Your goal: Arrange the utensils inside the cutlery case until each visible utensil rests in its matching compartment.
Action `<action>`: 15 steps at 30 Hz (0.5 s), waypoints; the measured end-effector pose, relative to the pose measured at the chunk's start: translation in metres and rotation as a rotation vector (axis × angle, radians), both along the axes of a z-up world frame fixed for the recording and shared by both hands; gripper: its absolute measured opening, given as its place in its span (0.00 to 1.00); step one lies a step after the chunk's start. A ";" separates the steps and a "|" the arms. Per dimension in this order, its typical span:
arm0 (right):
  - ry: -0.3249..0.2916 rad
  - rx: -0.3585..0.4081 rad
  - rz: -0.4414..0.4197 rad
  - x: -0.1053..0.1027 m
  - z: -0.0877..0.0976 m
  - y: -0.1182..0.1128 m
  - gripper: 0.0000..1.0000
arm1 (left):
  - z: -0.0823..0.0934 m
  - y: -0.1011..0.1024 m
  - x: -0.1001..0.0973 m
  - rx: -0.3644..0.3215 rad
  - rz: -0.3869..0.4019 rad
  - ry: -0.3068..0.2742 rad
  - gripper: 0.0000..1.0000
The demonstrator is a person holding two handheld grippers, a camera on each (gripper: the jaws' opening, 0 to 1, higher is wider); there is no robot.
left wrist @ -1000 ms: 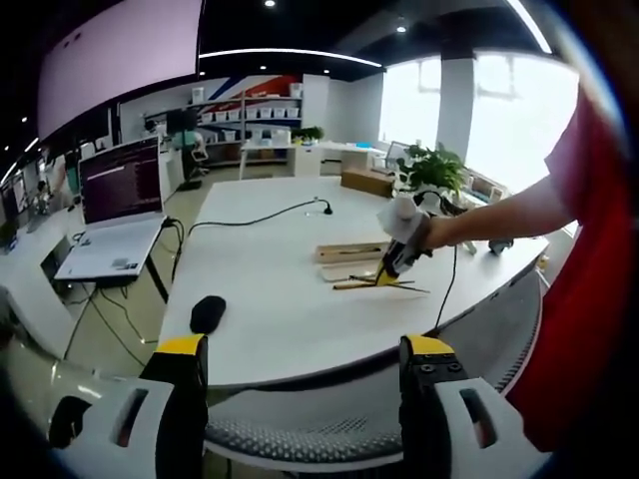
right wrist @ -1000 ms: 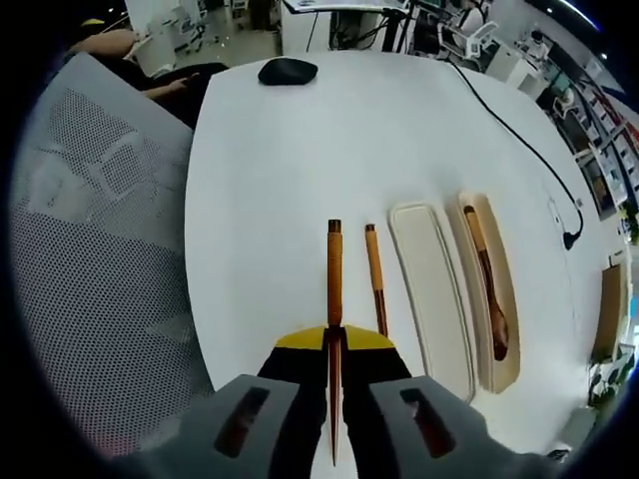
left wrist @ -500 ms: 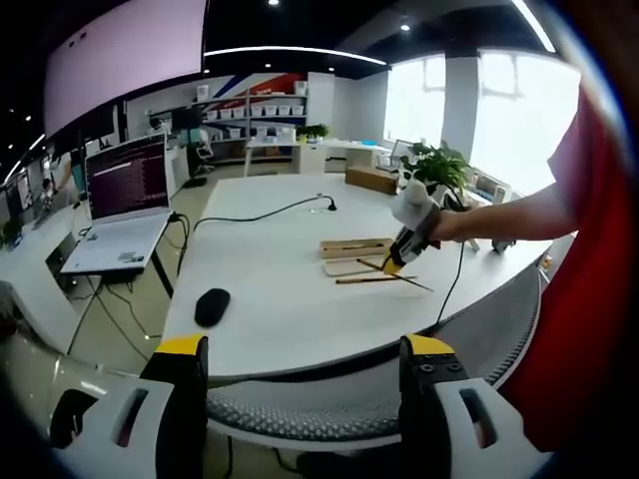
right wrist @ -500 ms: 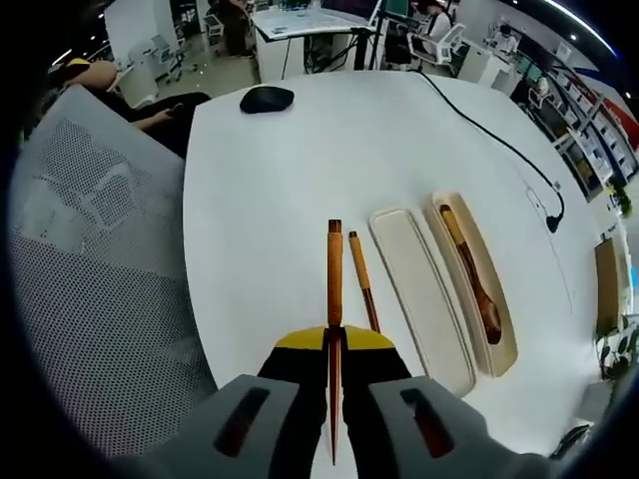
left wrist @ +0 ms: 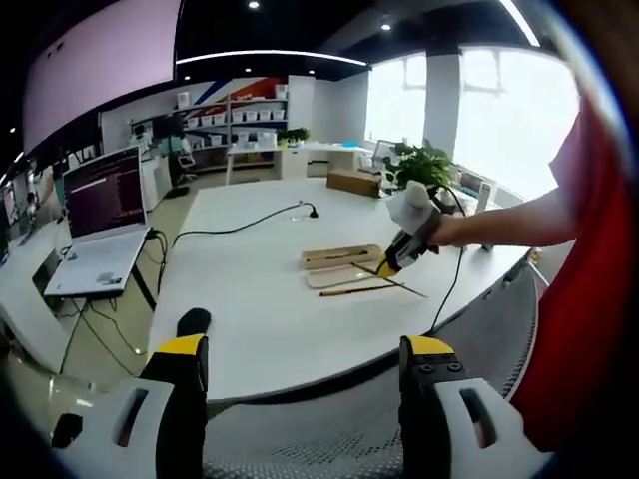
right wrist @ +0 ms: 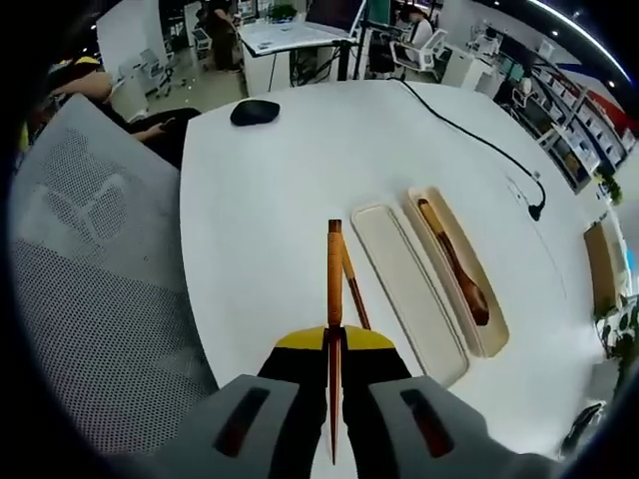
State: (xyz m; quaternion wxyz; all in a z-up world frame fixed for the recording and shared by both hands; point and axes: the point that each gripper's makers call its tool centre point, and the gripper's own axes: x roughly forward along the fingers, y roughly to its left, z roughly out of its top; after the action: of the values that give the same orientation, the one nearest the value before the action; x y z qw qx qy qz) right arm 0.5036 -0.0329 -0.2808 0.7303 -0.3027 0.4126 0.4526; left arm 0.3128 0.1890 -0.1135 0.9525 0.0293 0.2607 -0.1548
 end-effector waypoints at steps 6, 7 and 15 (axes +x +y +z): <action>-0.003 0.032 -0.042 0.000 0.010 -0.003 0.00 | -0.012 -0.007 0.002 0.000 -0.023 0.025 0.81; -0.007 0.028 -0.041 0.000 0.010 -0.004 0.00 | -0.012 -0.008 0.002 0.001 -0.027 0.030 0.81; -0.020 0.006 -0.027 0.001 0.008 -0.014 0.00 | -0.002 -0.023 0.016 0.007 -0.078 -0.001 0.81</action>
State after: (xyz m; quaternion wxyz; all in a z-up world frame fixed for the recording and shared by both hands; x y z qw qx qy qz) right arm 0.5047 -0.0472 -0.2724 0.7413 -0.2991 0.4081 0.4409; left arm 0.3288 0.1655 -0.1152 0.9457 0.0428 0.2595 -0.1910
